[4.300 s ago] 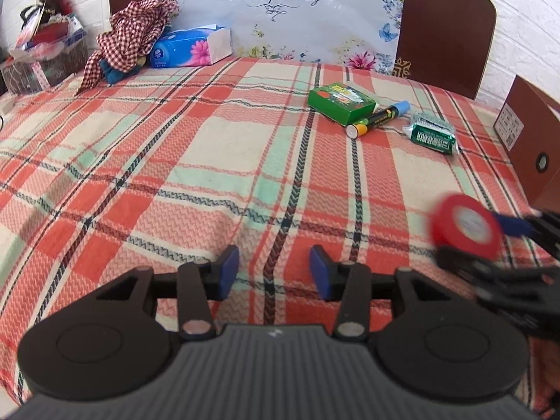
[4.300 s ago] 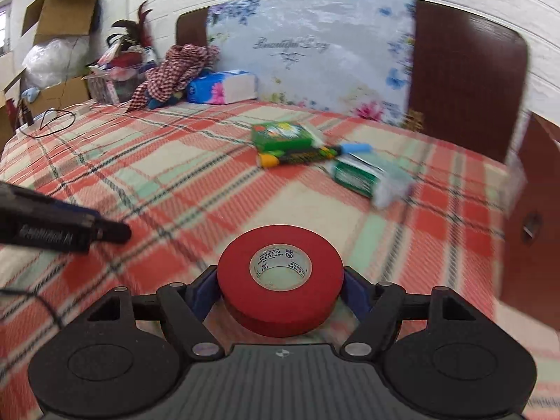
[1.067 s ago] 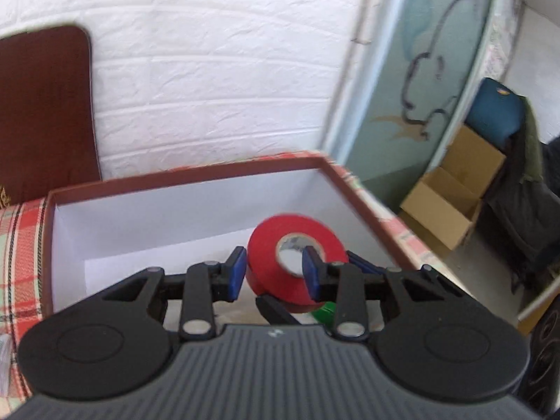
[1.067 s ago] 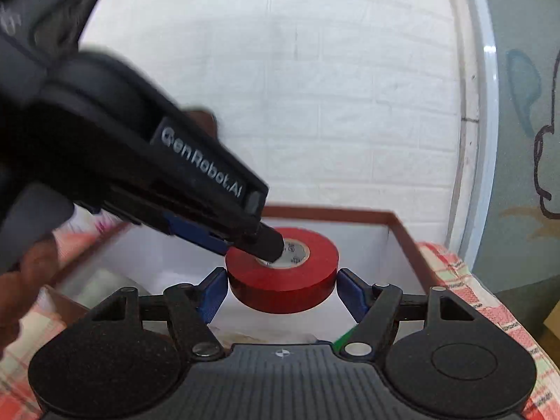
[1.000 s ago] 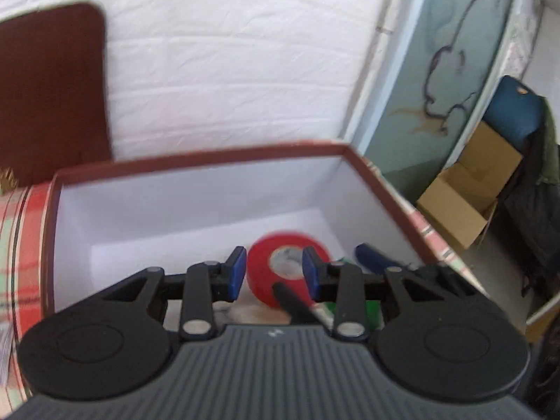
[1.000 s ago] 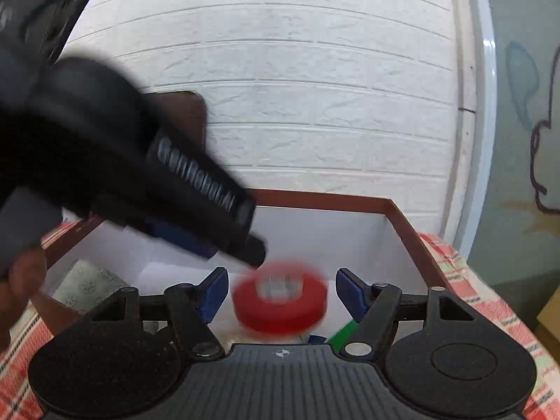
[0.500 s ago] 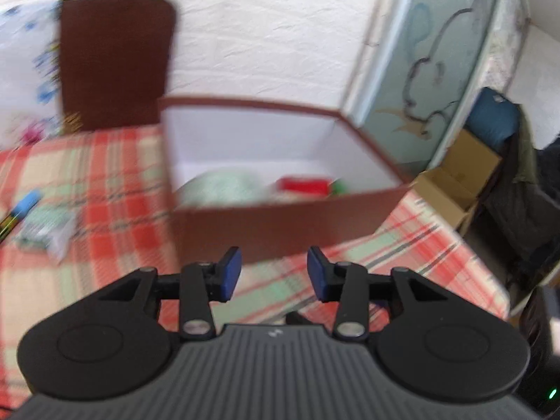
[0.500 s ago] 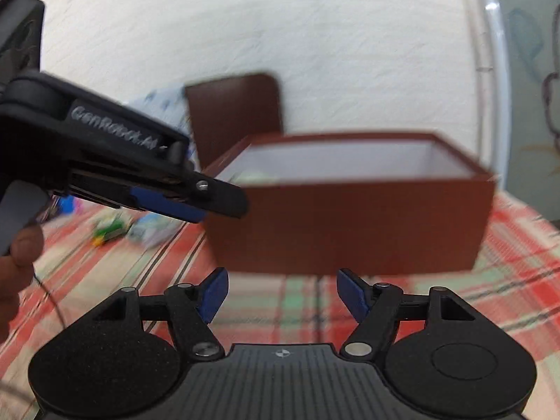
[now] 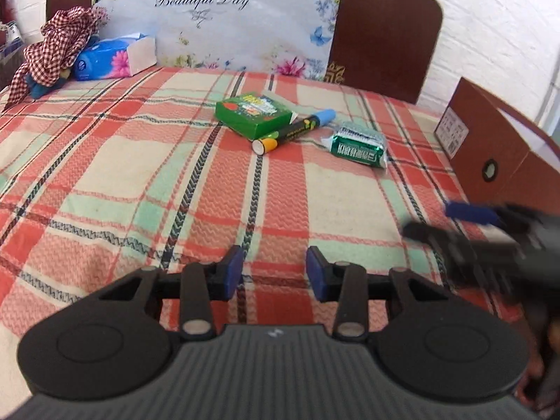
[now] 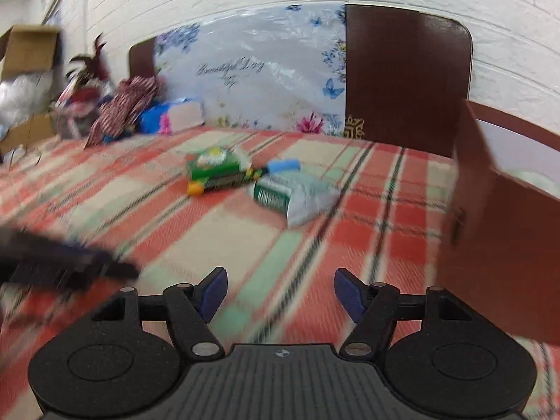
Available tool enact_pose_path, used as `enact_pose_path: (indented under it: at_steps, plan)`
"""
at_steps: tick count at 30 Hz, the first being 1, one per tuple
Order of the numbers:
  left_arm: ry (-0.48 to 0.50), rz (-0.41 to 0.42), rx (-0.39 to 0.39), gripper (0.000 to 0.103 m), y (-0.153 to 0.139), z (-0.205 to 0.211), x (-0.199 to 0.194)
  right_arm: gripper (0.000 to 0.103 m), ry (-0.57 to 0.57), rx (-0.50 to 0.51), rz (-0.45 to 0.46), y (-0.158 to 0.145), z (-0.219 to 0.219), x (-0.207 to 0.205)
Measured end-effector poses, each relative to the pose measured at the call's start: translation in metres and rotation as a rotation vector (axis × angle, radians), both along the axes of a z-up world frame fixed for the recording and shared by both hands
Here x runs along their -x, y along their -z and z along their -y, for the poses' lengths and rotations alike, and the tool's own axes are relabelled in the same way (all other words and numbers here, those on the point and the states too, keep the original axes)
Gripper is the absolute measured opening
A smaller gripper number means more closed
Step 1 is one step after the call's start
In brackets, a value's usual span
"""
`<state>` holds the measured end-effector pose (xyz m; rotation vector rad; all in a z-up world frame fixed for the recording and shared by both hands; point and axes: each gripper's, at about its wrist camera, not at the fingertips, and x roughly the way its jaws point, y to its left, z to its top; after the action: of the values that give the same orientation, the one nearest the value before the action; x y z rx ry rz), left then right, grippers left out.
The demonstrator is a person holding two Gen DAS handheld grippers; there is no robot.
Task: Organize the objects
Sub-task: 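Move the right gripper to the green mint packet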
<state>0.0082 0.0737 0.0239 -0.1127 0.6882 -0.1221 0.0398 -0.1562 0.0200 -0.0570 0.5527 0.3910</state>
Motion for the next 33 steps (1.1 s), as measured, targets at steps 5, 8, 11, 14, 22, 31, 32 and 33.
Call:
enact_pose_path:
  at_steps: [5, 8, 11, 14, 22, 31, 32, 33]
  plan:
    - [0.031, 0.074, -0.093, 0.045, 0.005, 0.017, 0.013, 0.076, 0.110, -0.048, -0.031, 0.000, -0.015, -0.054]
    - [0.051, 0.085, -0.100, 0.052, 0.008, 0.019, 0.014, 0.079, 0.106, -0.046, -0.034, 0.005, -0.026, -0.072]
    - [0.063, 0.093, -0.118, 0.058, 0.010, 0.023, 0.014, 0.075, 0.102, -0.033, -0.038, 0.008, -0.030, -0.081]
    - [0.068, 0.096, -0.121, 0.061, 0.011, 0.024, 0.013, 0.038, 0.114, -0.028, -0.032, 0.008, -0.030, -0.080]
    - [0.069, 0.098, -0.131, 0.061, 0.011, 0.026, 0.014, 0.008, 0.098, 0.004, -0.028, 0.009, -0.012, -0.050]
    - [0.068, 0.097, -0.131, 0.061, 0.011, 0.026, 0.014, 0.003, 0.074, -0.044, -0.078, 0.009, 0.023, 0.017]
    - [0.070, 0.094, -0.129, 0.061, 0.010, 0.025, 0.013, 0.003, 0.073, -0.046, -0.079, 0.010, 0.027, 0.026]
    - [0.072, 0.088, -0.125, 0.061, 0.010, 0.024, 0.013, 0.003, 0.075, -0.049, -0.081, 0.010, 0.031, 0.034]
